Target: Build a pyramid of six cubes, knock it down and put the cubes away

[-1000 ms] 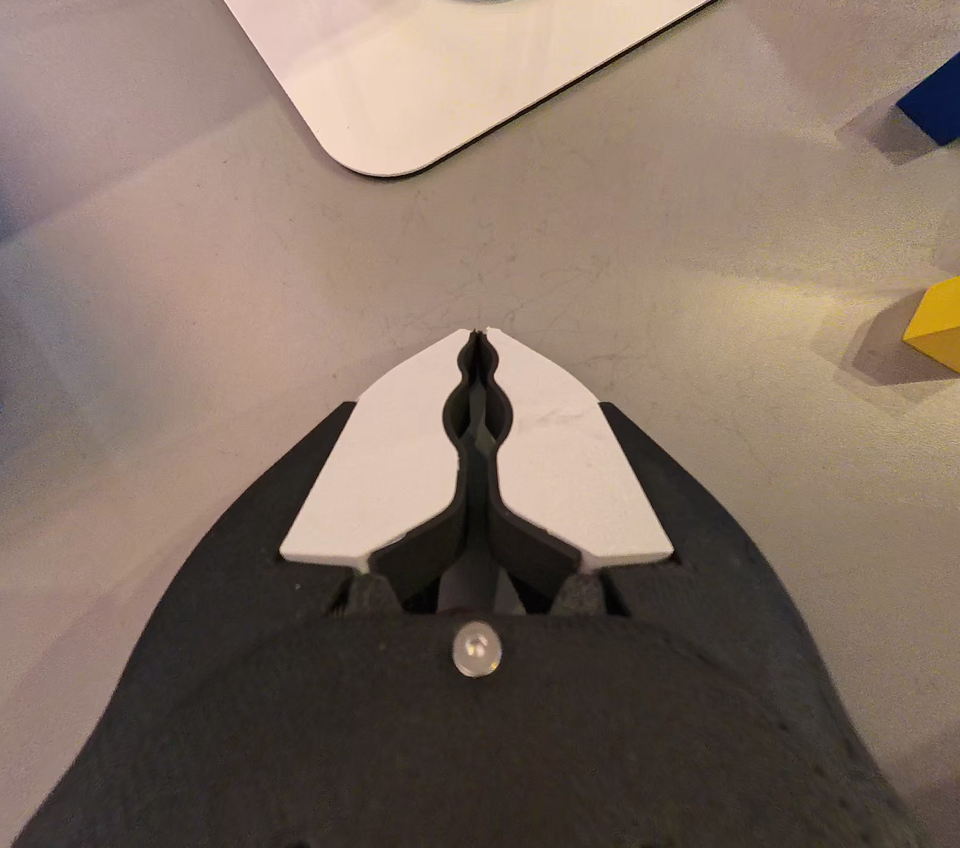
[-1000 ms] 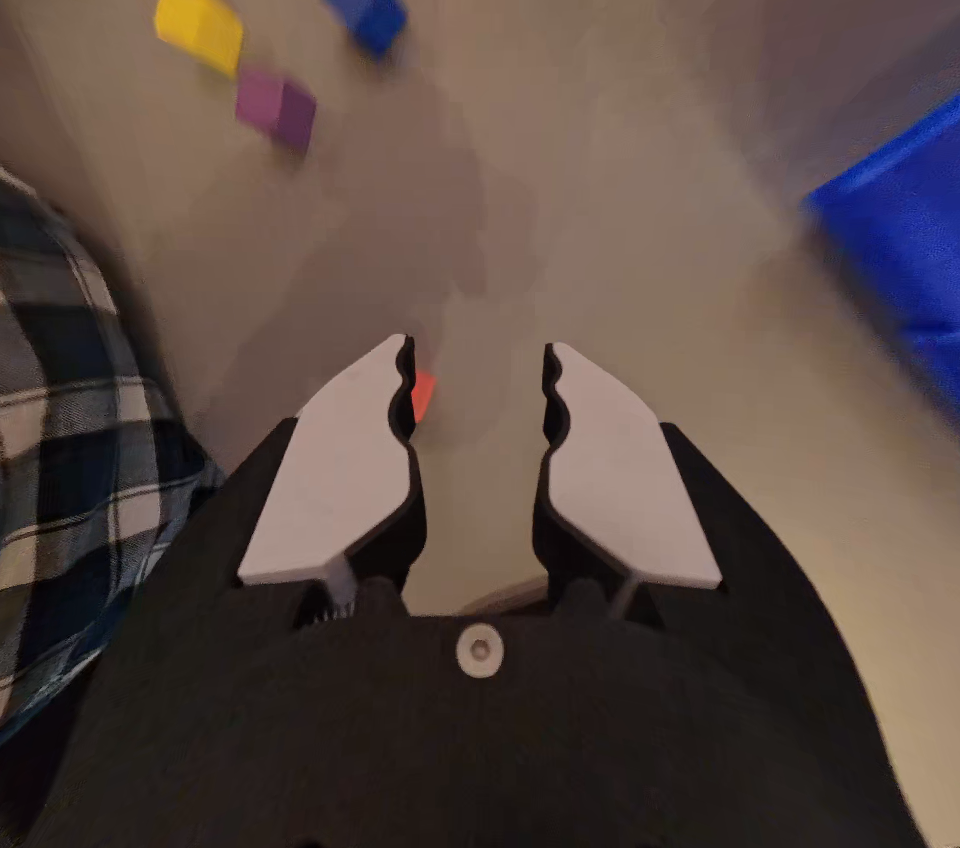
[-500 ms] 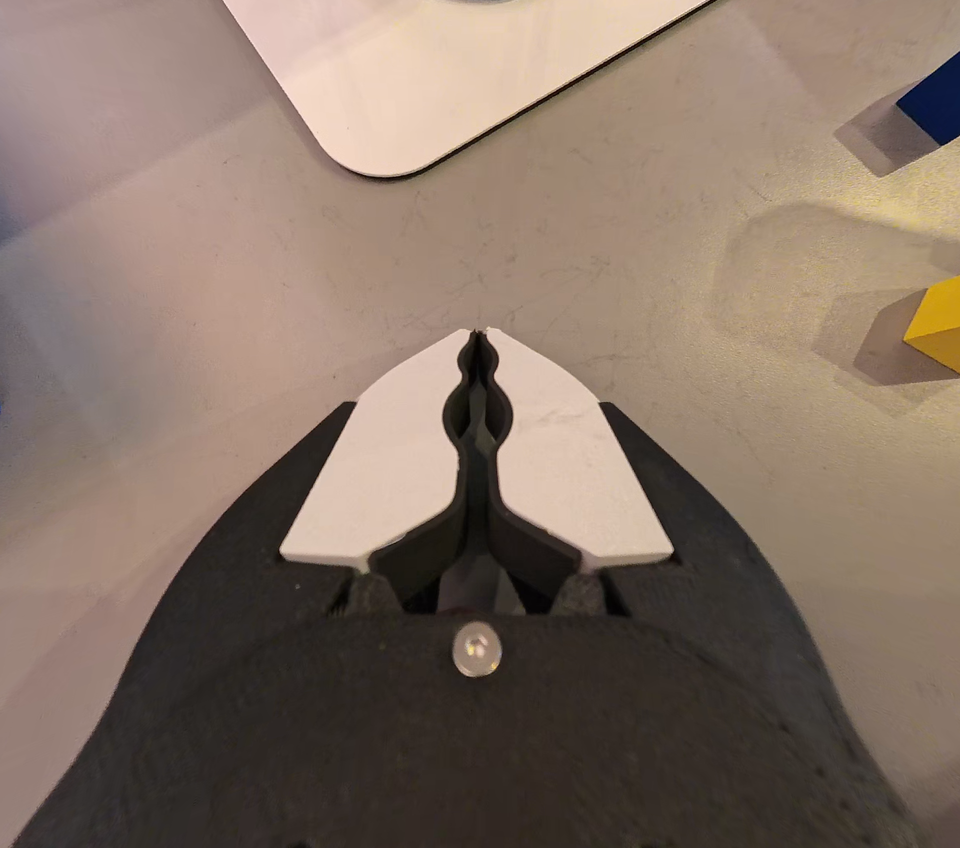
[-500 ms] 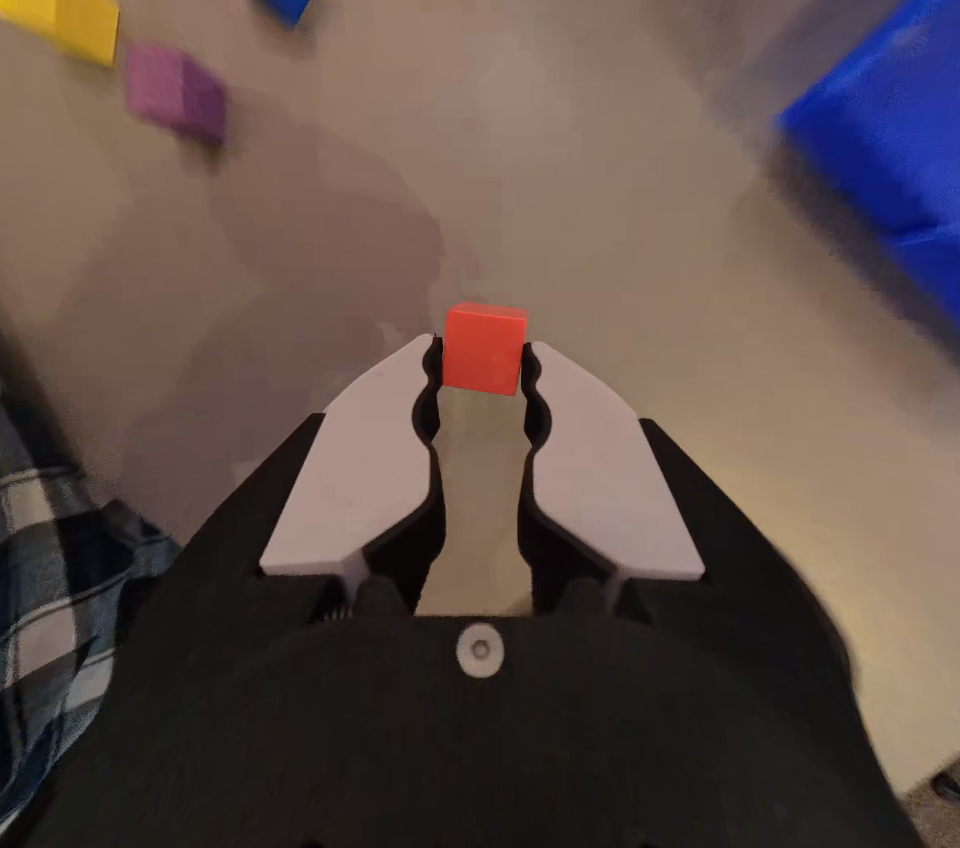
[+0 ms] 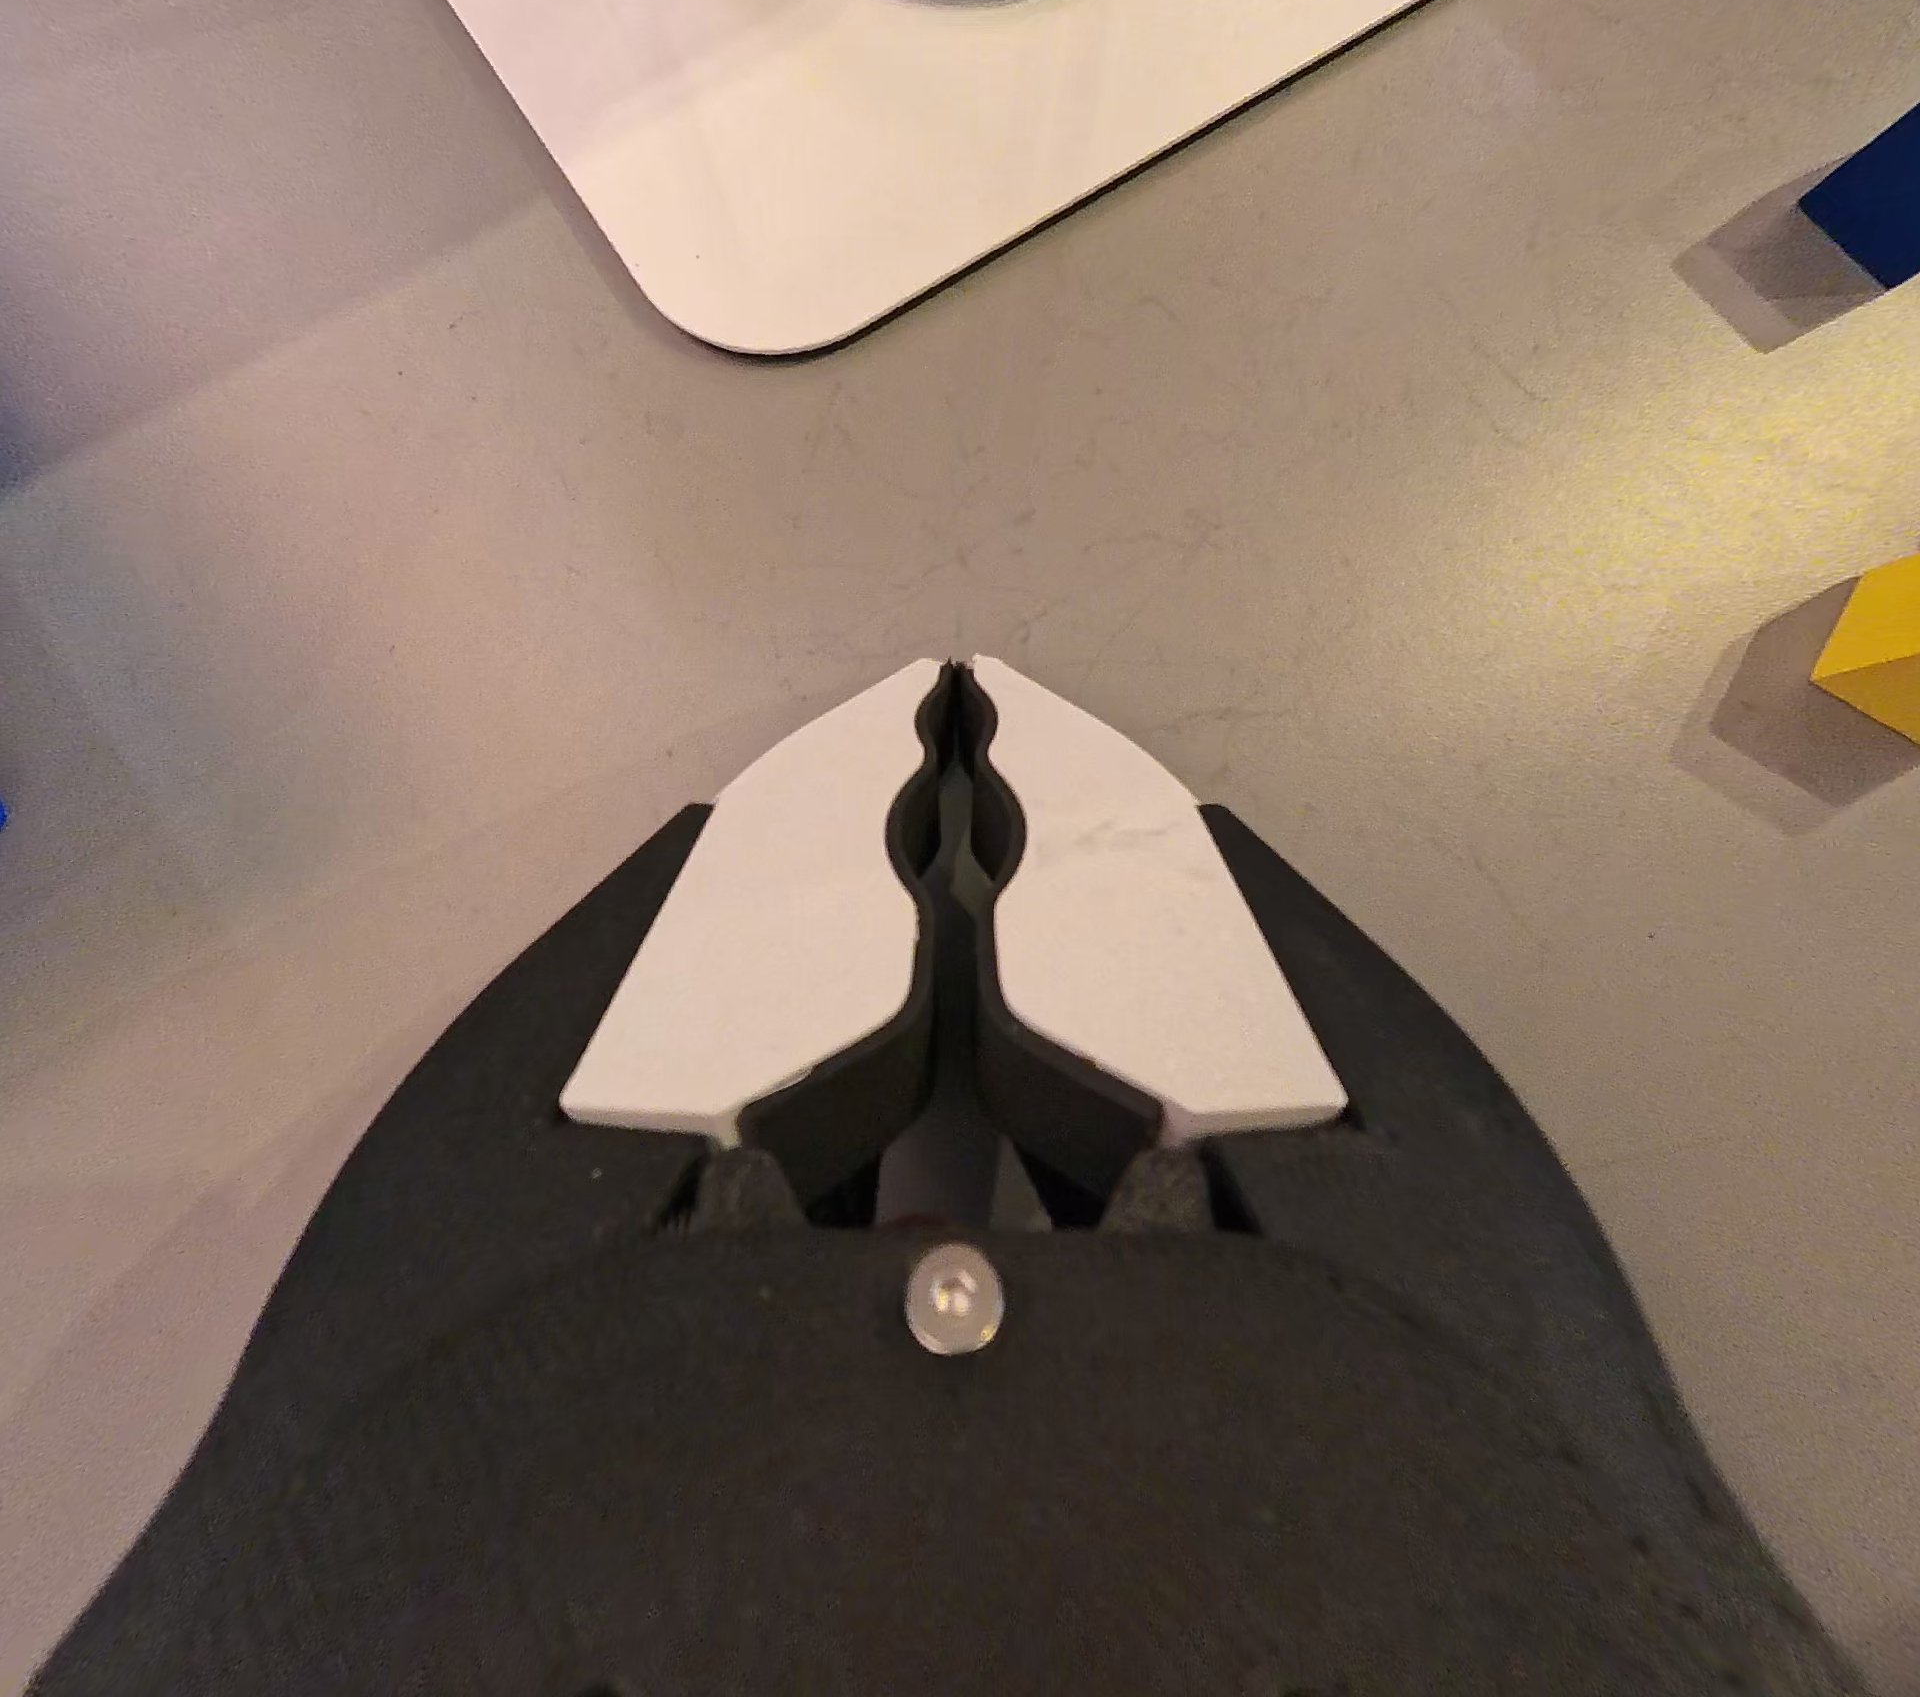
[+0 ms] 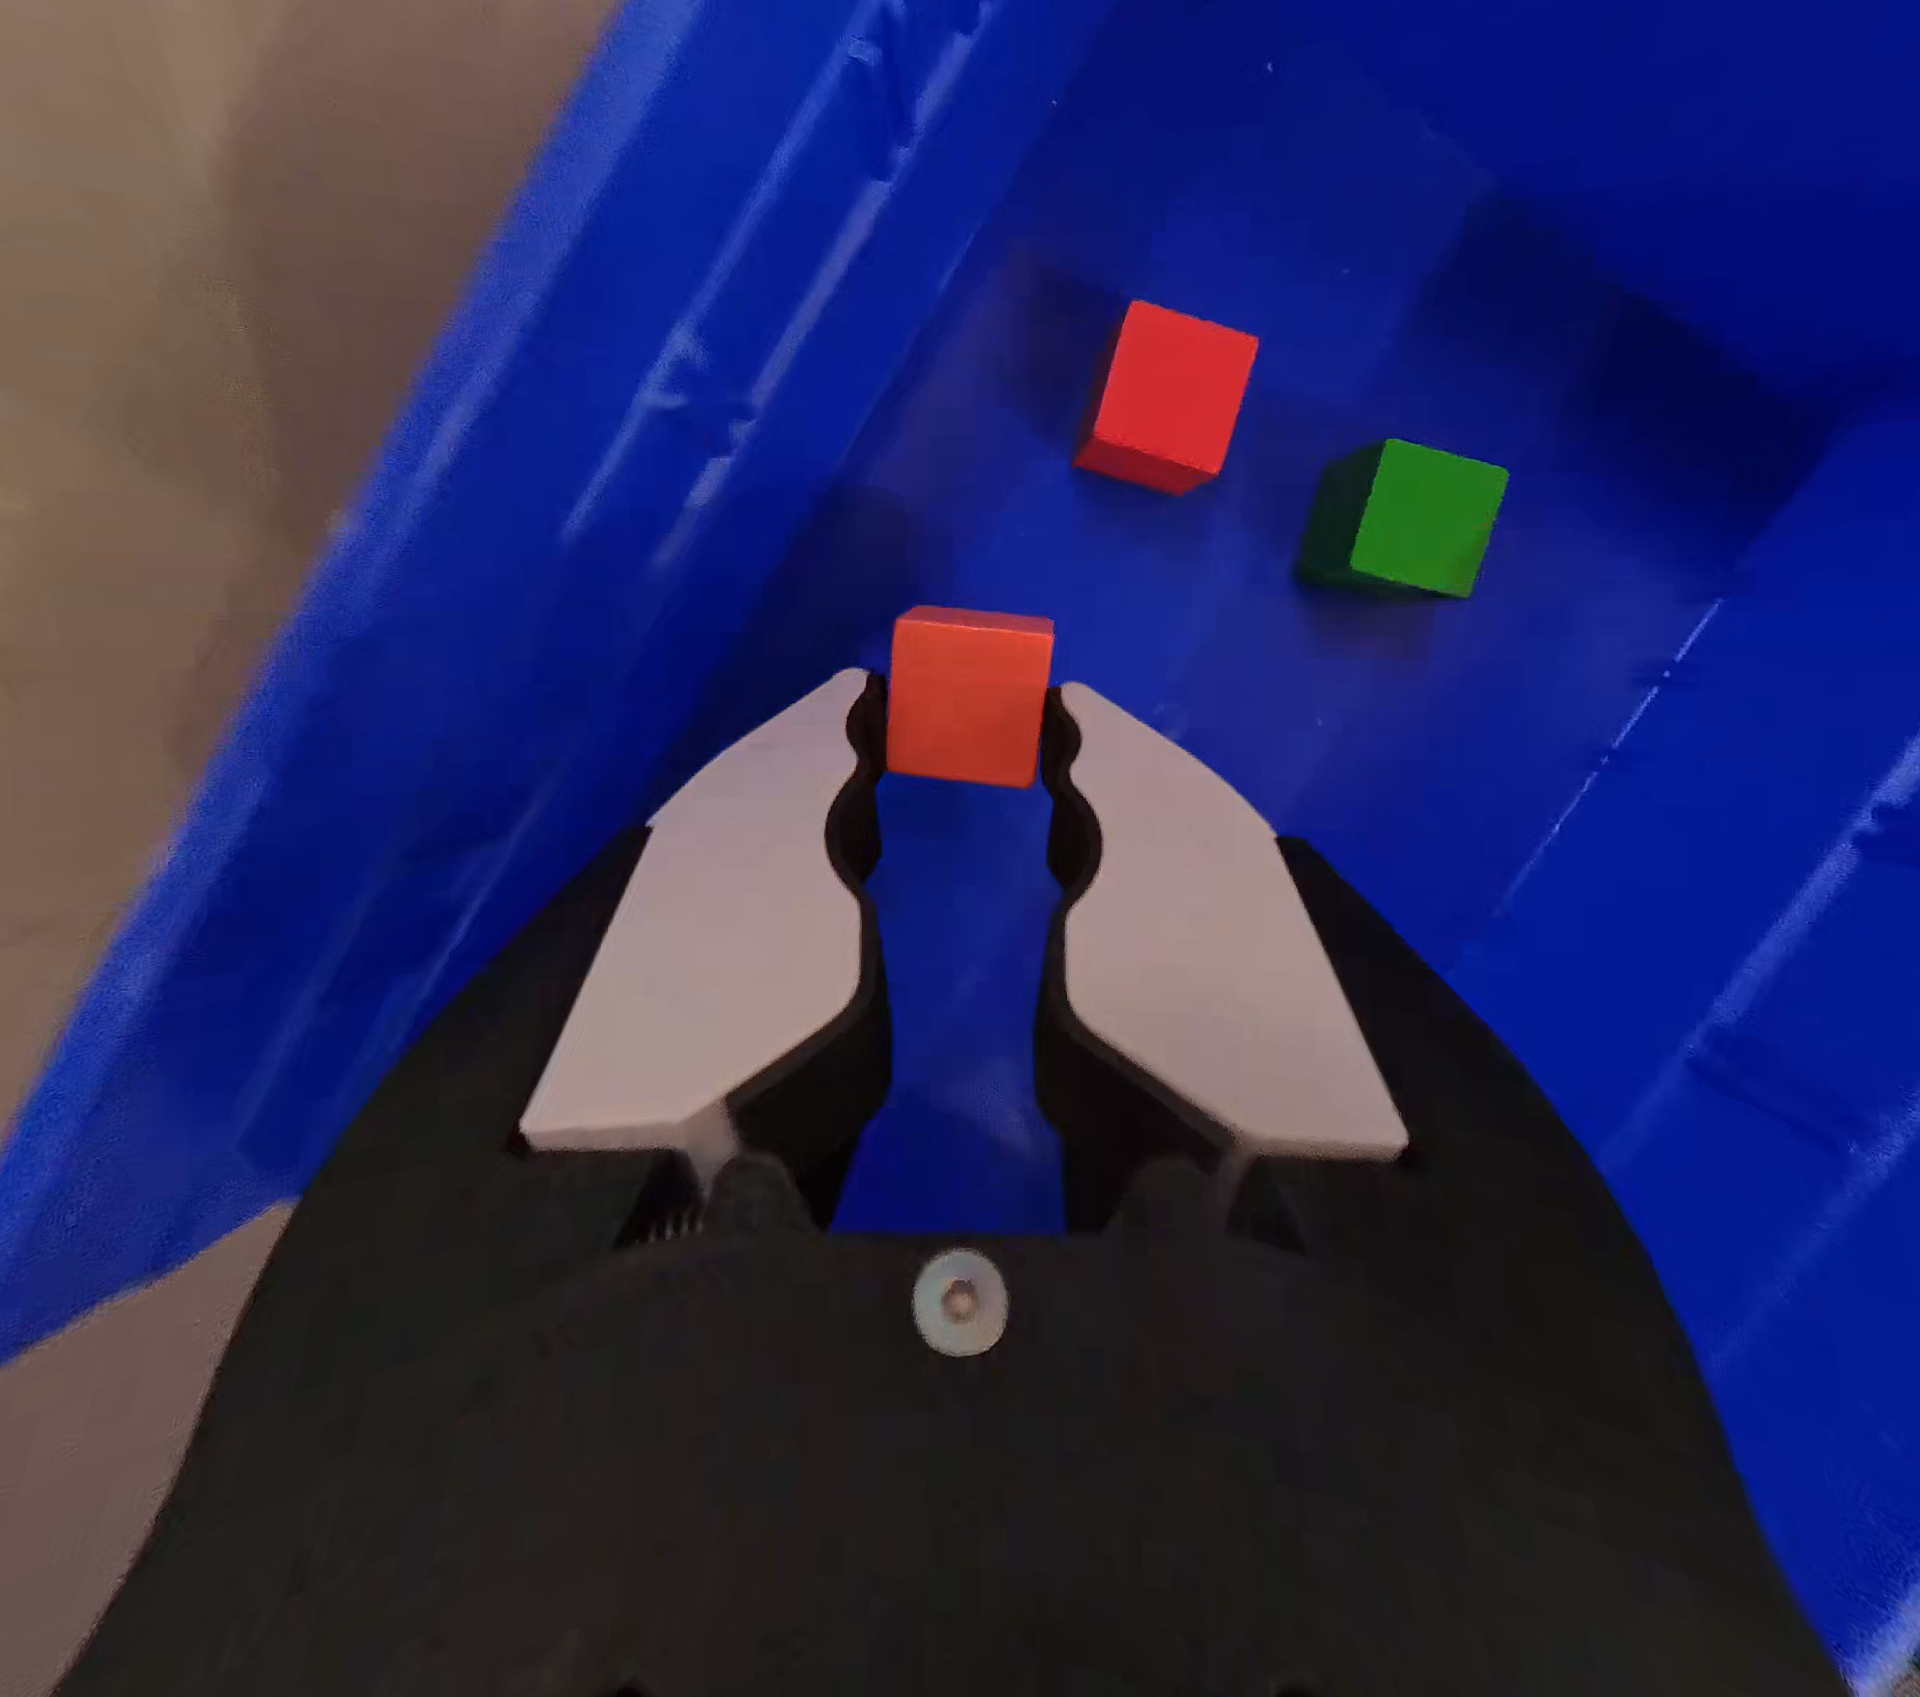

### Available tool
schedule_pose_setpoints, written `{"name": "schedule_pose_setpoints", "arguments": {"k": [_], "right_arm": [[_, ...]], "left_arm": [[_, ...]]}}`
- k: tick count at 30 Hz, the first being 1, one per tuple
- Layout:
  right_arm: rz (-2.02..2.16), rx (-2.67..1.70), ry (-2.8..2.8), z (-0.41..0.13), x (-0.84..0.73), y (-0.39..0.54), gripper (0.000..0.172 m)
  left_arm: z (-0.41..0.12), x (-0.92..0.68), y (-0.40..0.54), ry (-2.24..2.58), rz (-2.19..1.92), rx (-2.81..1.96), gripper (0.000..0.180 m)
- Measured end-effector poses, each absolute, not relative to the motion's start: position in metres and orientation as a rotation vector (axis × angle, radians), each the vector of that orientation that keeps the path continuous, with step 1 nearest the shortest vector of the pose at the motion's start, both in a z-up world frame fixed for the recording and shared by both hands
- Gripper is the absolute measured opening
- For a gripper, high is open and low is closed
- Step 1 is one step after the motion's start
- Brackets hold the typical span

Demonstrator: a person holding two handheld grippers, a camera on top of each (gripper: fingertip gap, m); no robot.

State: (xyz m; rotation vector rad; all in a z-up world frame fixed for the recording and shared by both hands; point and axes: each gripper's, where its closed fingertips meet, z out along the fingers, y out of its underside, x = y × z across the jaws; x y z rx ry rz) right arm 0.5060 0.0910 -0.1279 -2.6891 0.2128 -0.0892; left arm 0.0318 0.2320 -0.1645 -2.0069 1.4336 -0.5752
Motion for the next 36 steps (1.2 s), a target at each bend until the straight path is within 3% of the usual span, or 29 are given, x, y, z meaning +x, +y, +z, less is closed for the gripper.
{"name": "schedule_pose_setpoints", "arguments": {"k": [5, 7, 11, 15, 18, 28, 32, 36], "right_arm": [[-0.099, -2.768, 0.251, -0.161, 0.521, 0.097, 0.029], [-0.136, -2.774, 0.254, -0.155, 0.525, 0.093, 0.042], [-0.174, -2.664, 0.222, -0.098, 0.509, 0.080, 0.046], [-0.147, -2.495, -0.095, -0.011, 0.431, 0.068, 0.031], [0.072, -2.406, -0.437, 0.008, 0.331, 0.068, 0.036], [0.300, -2.371, -1.188, -0.128, 0.171, 0.088, 0.050], [0.332, -2.402, -1.283, -0.152, 0.167, 0.090, 0.028], [0.303, -2.436, -1.229, -0.143, 0.178, 0.093, 0.028]], "left_arm": [[-0.165, 0.032, 0.232, 1.433, -0.574, -2.007, 0.000], [-0.165, 0.032, 0.232, 1.433, -0.576, -2.008, 0.000], [-0.165, 0.032, 0.232, 1.432, -0.577, -2.008, 0.000], [-0.165, 0.032, 0.232, 1.433, -0.577, -2.008, 0.000], [-0.165, 0.032, 0.232, 1.432, -0.577, -2.009, 0.000], [-0.165, 0.032, 0.232, 1.430, -0.577, -2.010, 0.000], [-0.165, 0.032, 0.232, 1.429, -0.575, -2.010, 0.000], [-0.165, 0.032, 0.232, 1.430, -0.573, -2.009, 0.000]]}}
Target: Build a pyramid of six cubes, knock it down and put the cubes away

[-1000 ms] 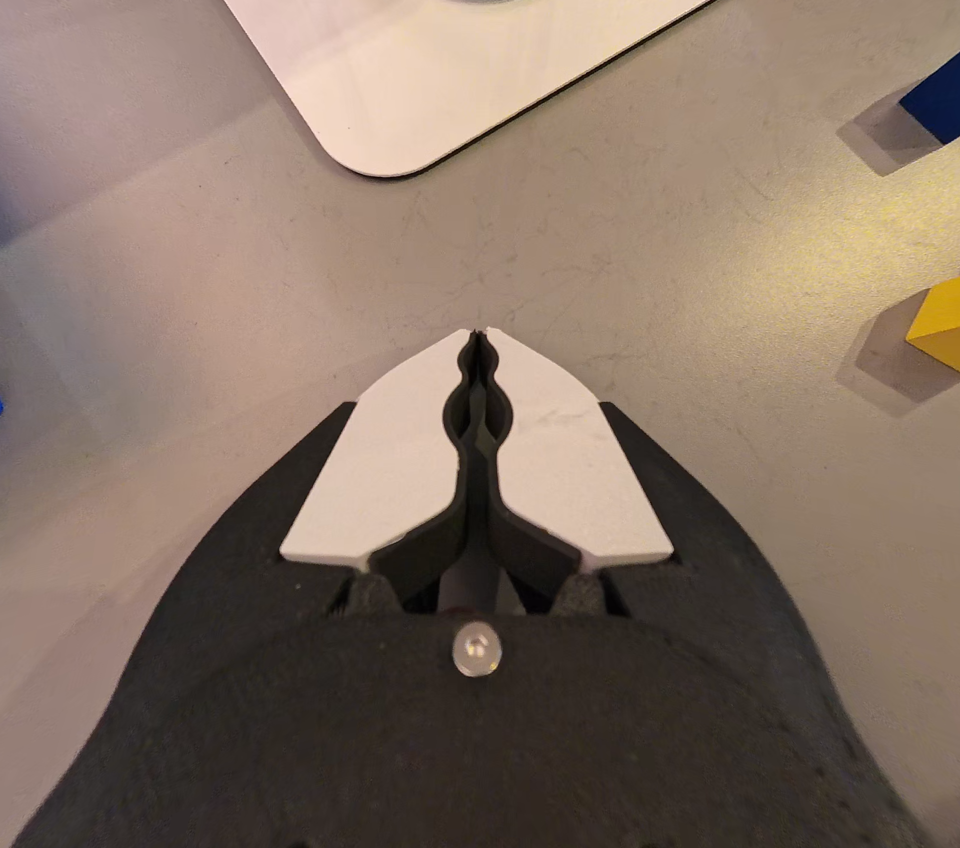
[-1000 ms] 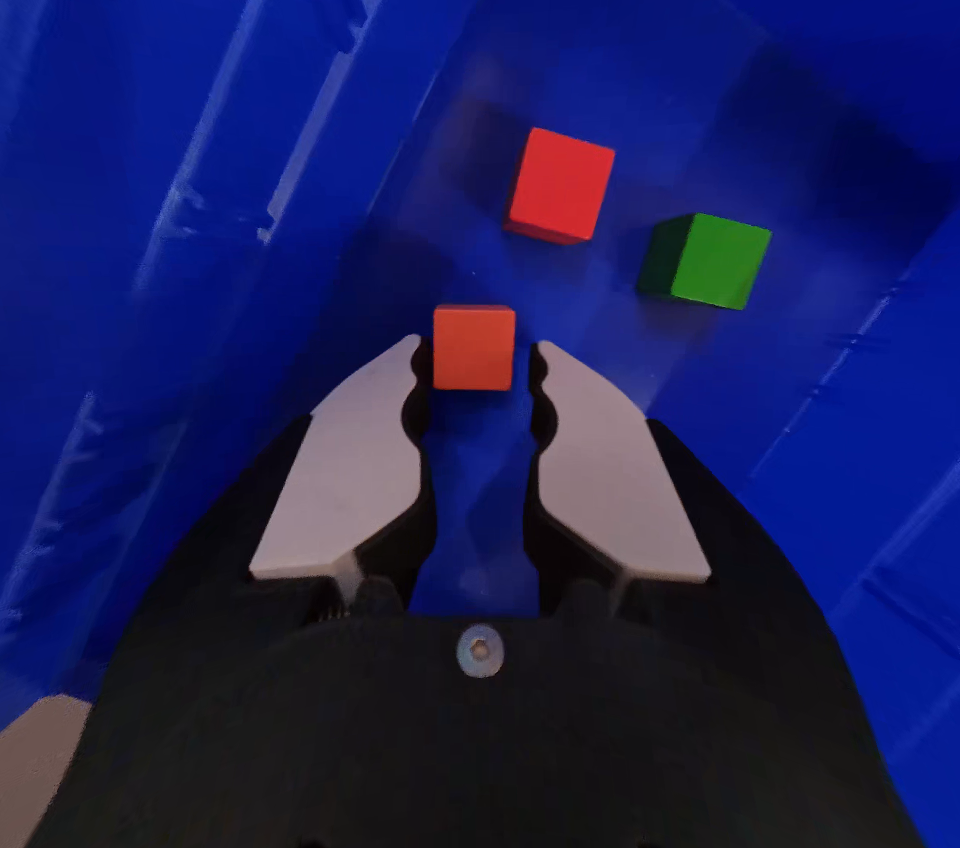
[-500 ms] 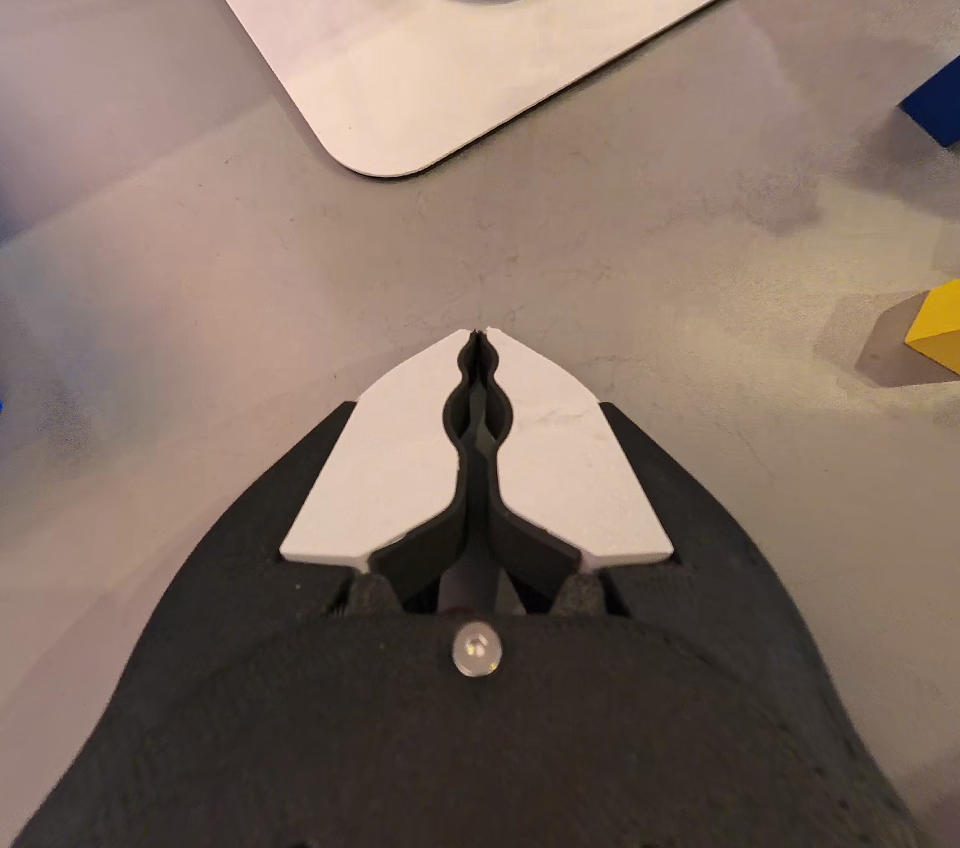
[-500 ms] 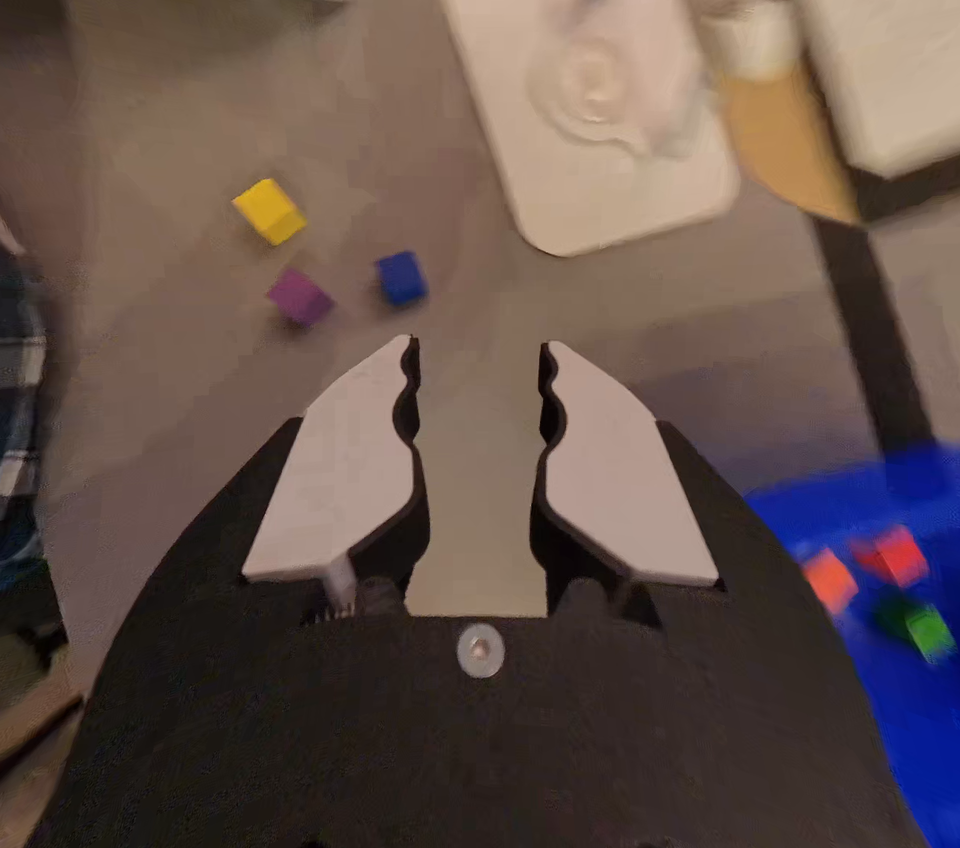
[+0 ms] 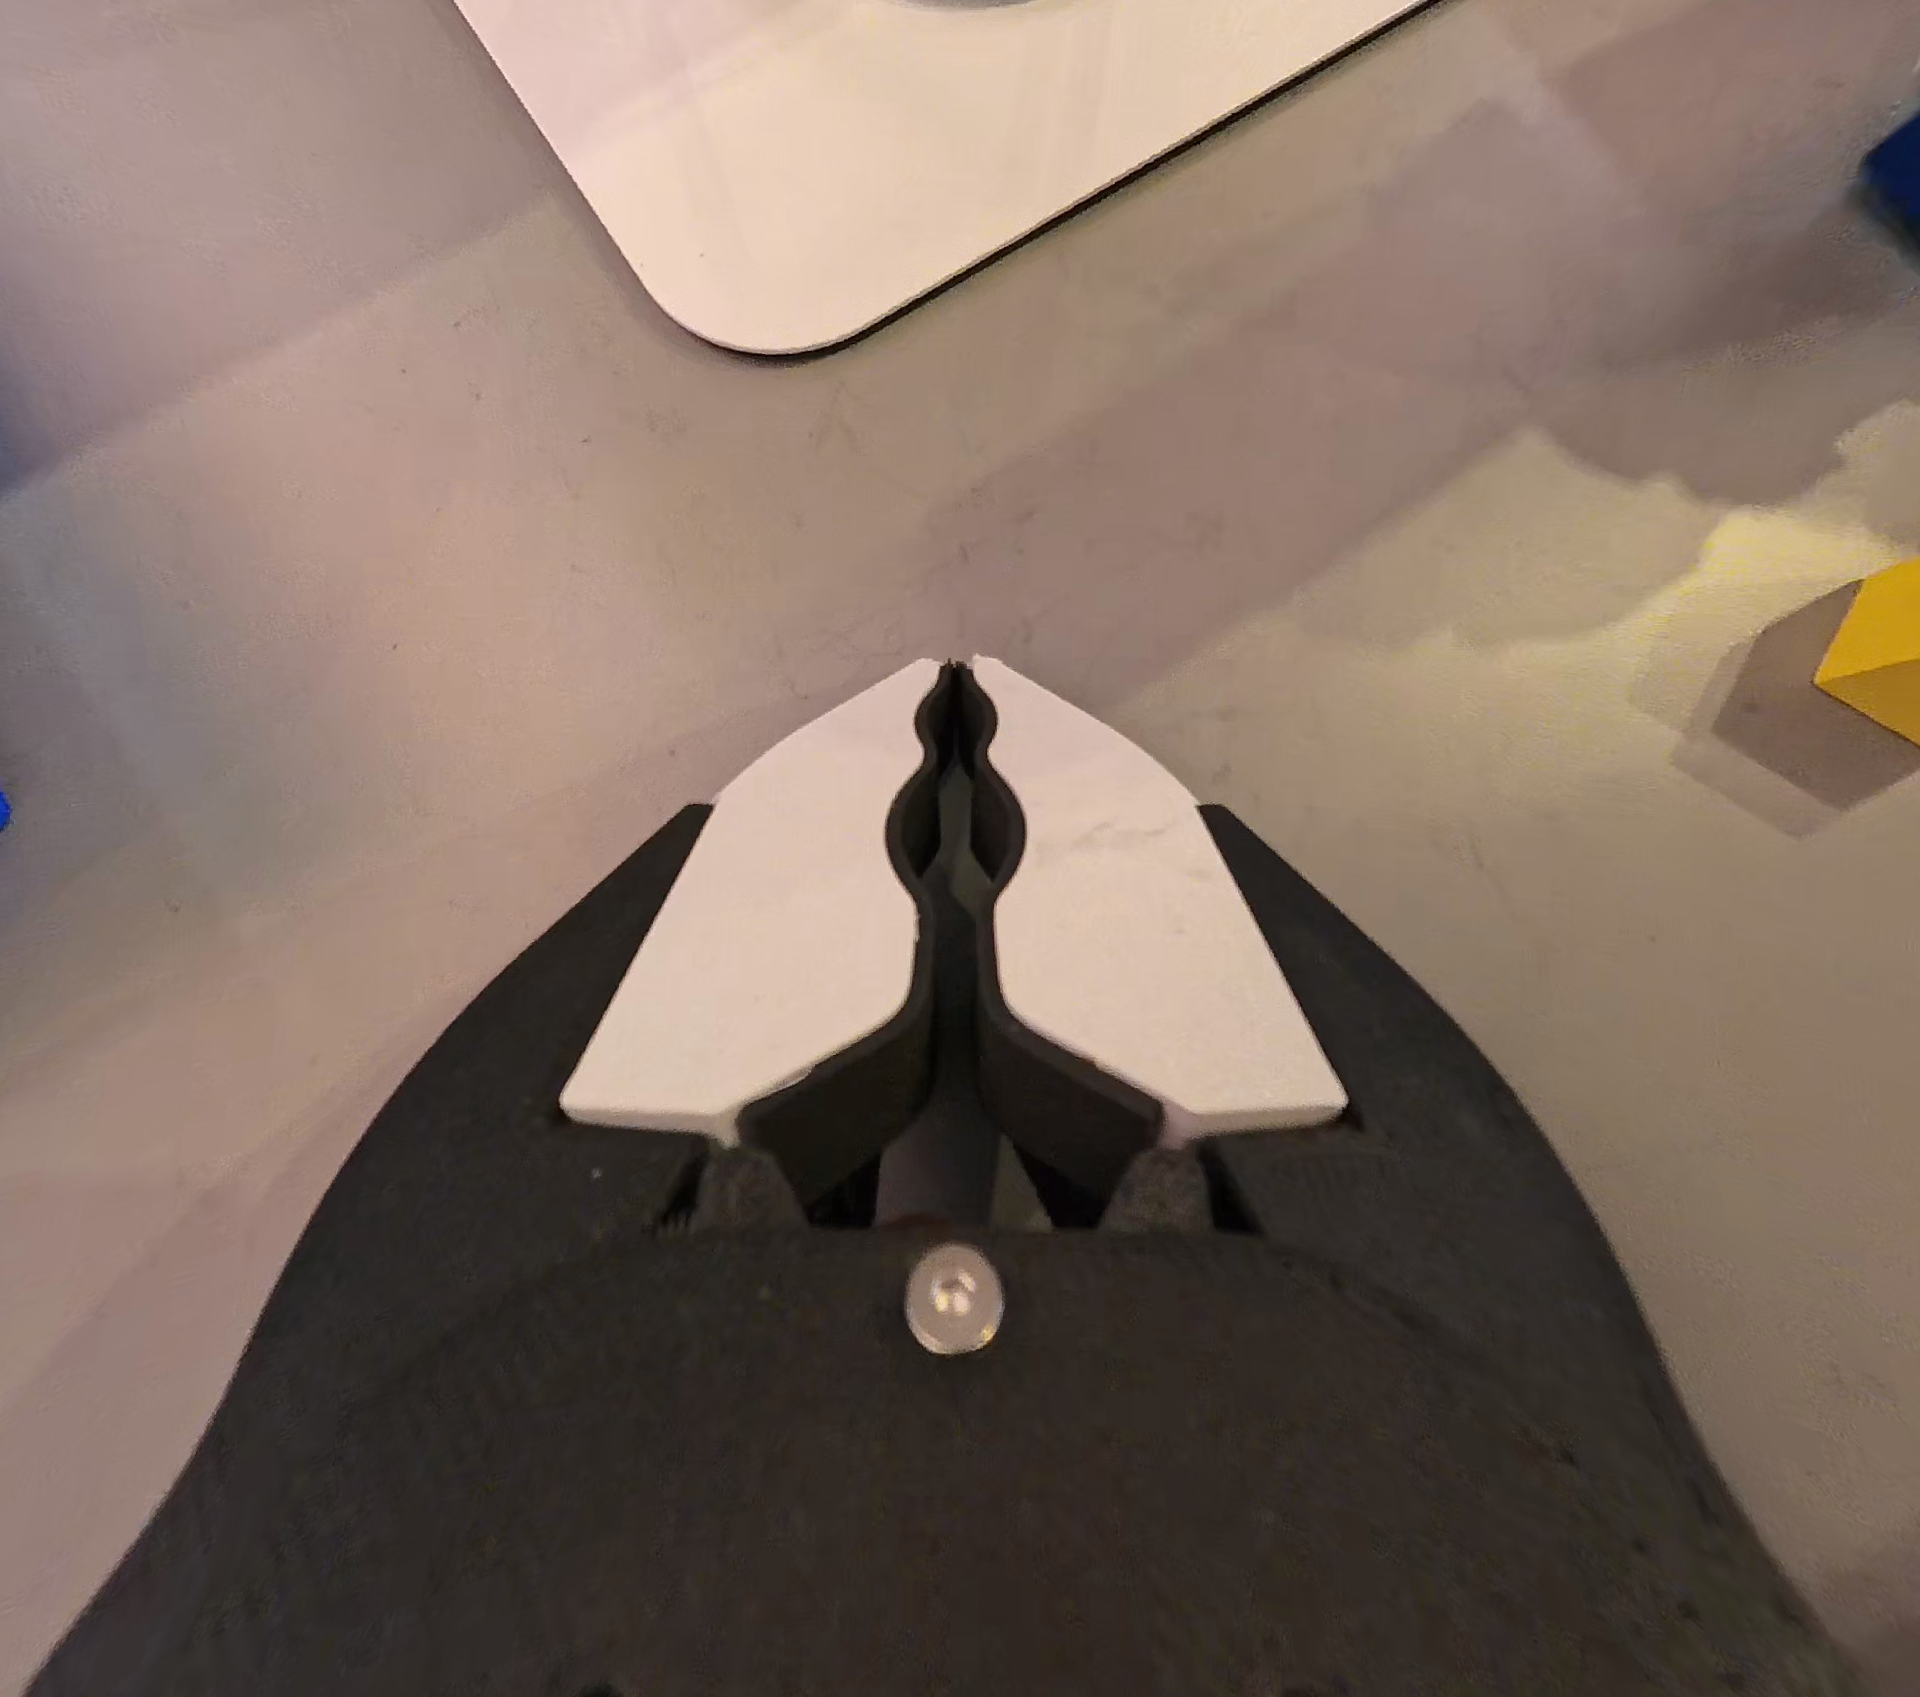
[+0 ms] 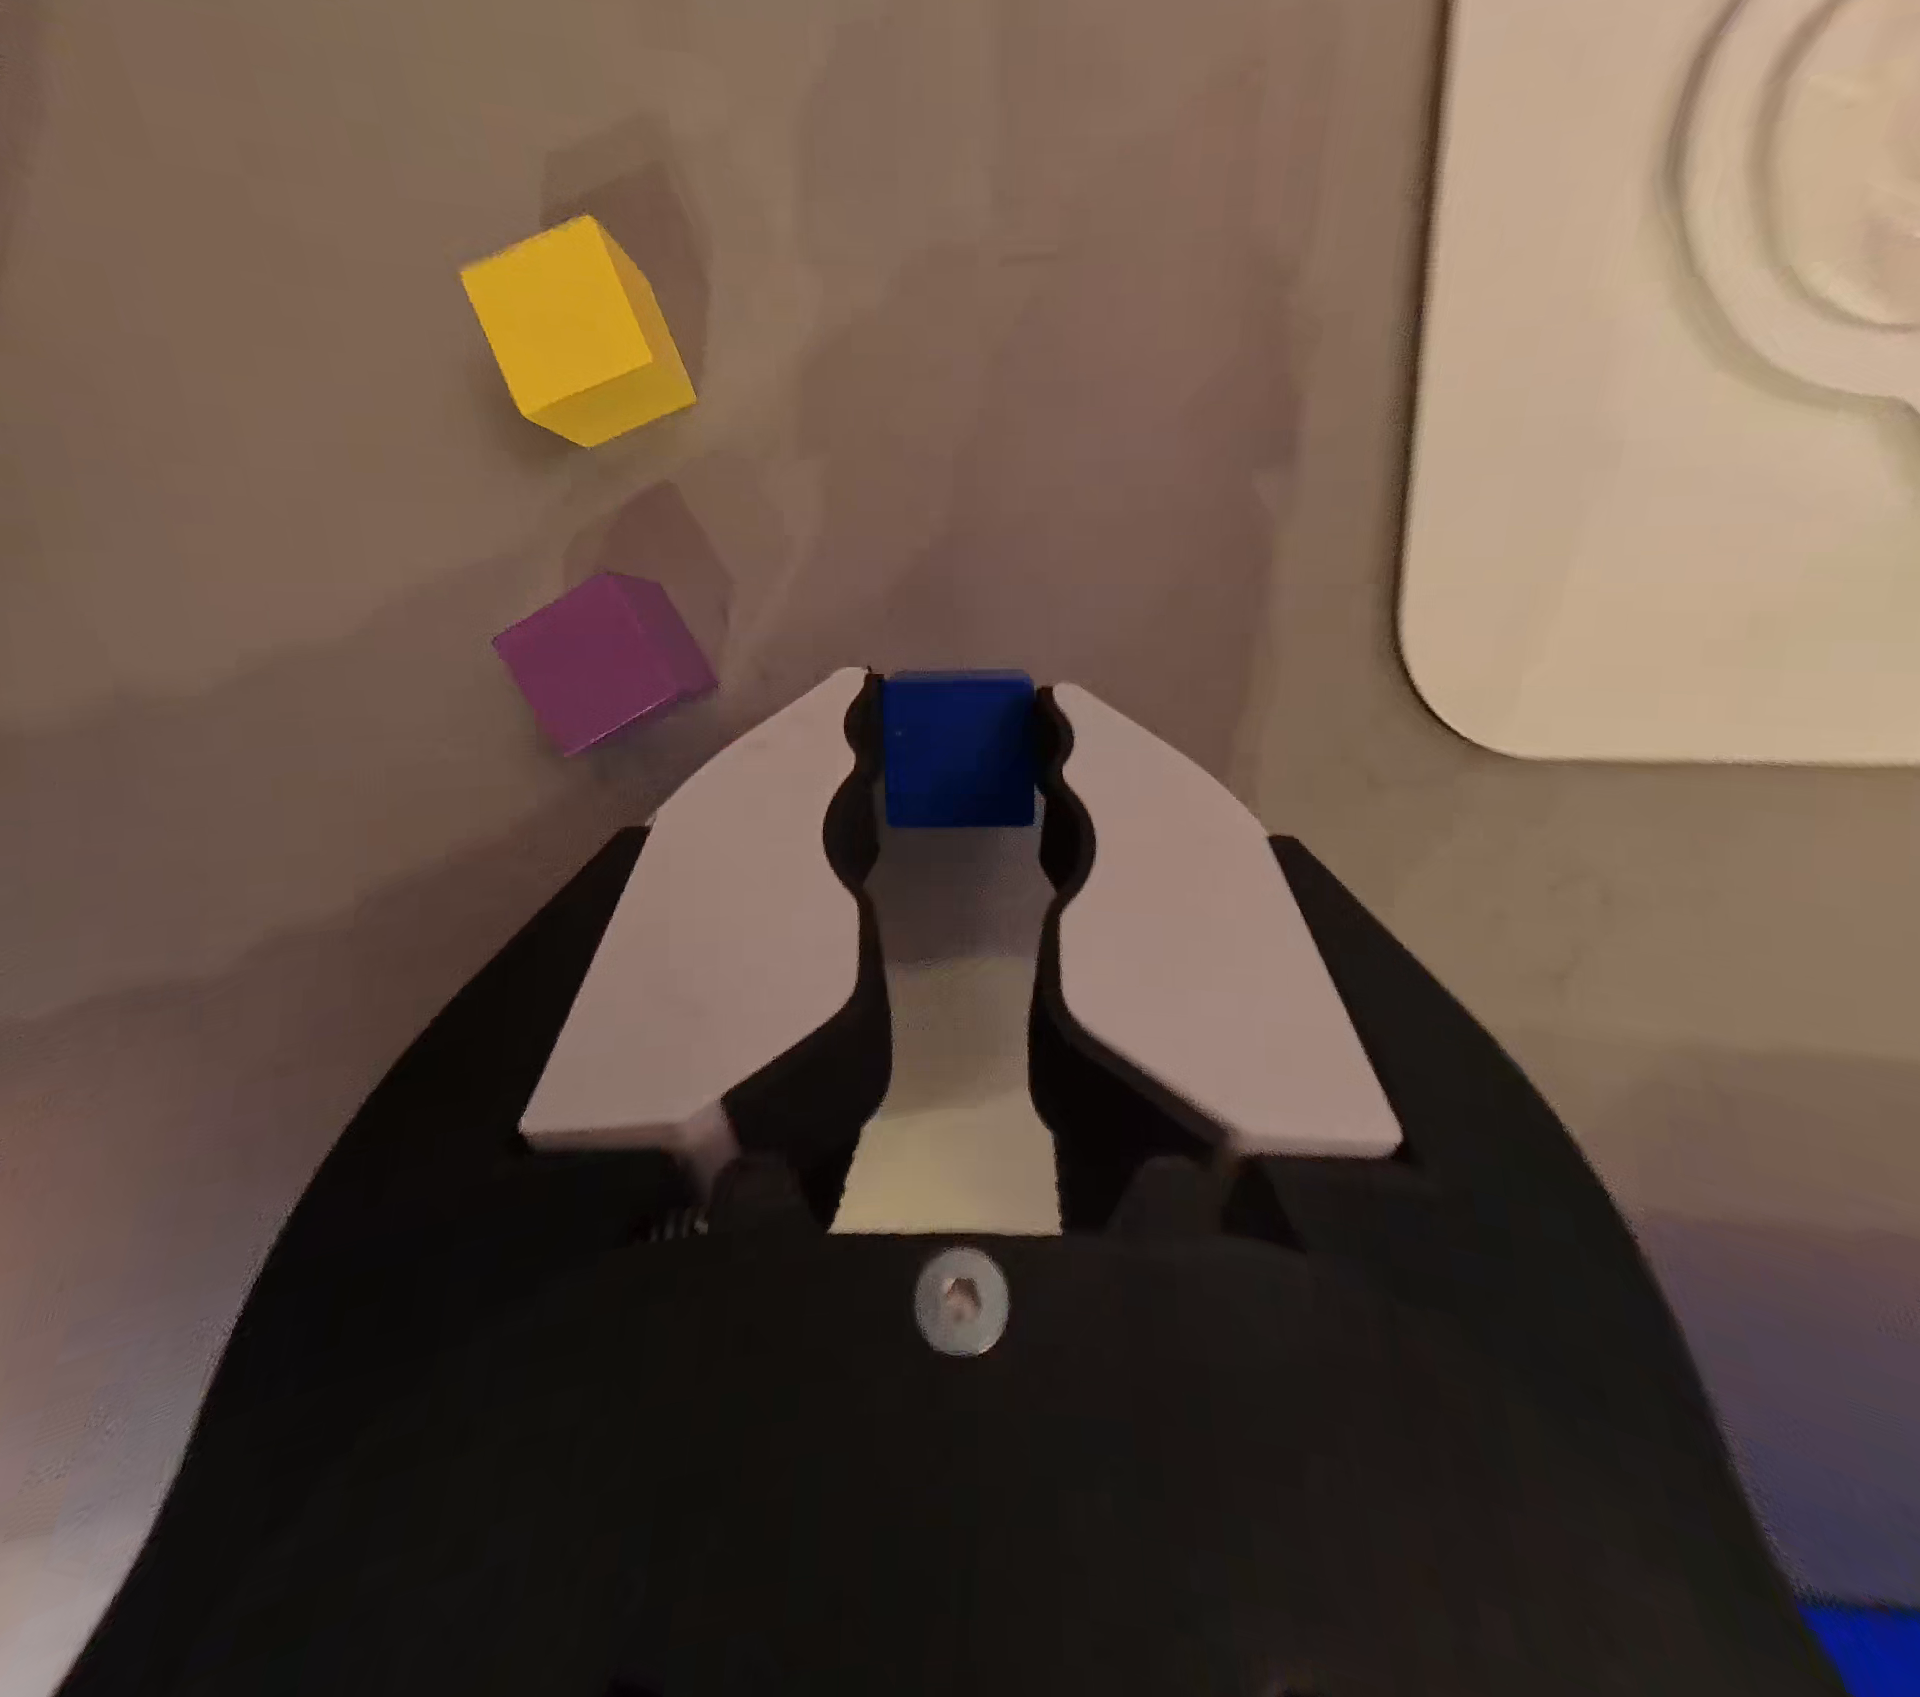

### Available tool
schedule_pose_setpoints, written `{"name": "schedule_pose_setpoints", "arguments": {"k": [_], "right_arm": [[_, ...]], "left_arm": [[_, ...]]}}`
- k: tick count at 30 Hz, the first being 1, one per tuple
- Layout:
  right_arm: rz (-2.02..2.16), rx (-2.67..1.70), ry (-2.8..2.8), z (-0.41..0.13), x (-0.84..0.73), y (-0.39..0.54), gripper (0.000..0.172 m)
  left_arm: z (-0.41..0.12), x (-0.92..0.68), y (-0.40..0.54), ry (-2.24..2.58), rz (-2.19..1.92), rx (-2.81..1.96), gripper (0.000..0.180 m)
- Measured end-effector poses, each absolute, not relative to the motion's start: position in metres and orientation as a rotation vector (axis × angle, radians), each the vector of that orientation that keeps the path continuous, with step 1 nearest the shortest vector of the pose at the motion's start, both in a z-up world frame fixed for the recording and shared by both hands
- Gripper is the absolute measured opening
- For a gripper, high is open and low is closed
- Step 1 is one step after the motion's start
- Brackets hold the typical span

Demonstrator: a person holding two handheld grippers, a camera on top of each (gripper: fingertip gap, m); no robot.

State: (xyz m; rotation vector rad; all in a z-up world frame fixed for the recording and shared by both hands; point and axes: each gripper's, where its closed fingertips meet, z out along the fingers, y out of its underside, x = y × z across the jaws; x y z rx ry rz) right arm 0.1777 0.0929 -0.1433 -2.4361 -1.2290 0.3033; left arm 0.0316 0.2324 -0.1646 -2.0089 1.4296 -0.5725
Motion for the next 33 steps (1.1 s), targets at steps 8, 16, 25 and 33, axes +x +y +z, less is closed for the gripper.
{"name": "schedule_pose_setpoints", "arguments": {"k": [8, 16, 25, 33], "right_arm": [[-0.011, -2.361, -0.416, 0.008, 0.339, 0.104, 0.027], [-0.146, -2.519, 0.408, -0.071, 0.535, 0.072, 0.028], [-0.202, -2.685, 0.533, -0.145, 0.565, 0.067, 0.038], [-0.121, -2.478, 0.083, -0.033, 0.464, 0.082, 0.037]], "left_arm": [[-0.165, 0.032, 0.232, 1.430, -0.571, -2.008, 0.000], [-0.165, 0.032, 0.232, 1.429, -0.575, -2.010, 0.000], [-0.165, 0.032, 0.232, 1.429, -0.576, -2.010, 0.000], [-0.165, 0.032, 0.232, 1.428, -0.577, -2.011, 0.000]]}}
